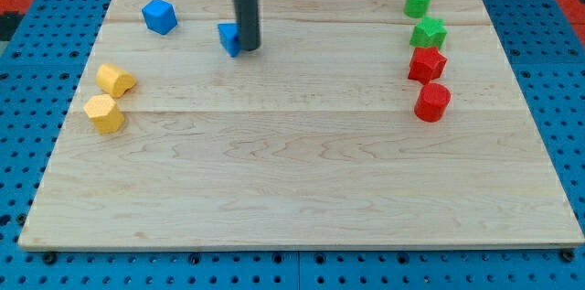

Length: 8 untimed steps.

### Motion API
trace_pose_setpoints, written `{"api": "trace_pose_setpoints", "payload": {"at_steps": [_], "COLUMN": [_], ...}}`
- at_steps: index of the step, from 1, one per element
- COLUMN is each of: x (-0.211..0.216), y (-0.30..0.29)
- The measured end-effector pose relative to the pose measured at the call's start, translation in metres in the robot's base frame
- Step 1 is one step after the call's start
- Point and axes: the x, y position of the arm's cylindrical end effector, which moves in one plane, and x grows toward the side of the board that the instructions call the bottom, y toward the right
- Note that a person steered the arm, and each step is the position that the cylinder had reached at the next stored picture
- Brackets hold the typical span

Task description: Slide the green circle to the right side of the blue triangle

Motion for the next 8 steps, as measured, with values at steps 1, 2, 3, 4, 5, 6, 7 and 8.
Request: {"api": "trace_pose_setpoints", "payload": {"at_steps": [1,2,3,4,5,6,7,8], "x": [-0.032,-0.055,-0.063,-0.098,-0.131,-0.126,-0.096,-0.081], "y": [-0.066,-0.089,-0.01,0.105,0.23,0.286,0.305,0.238]}}
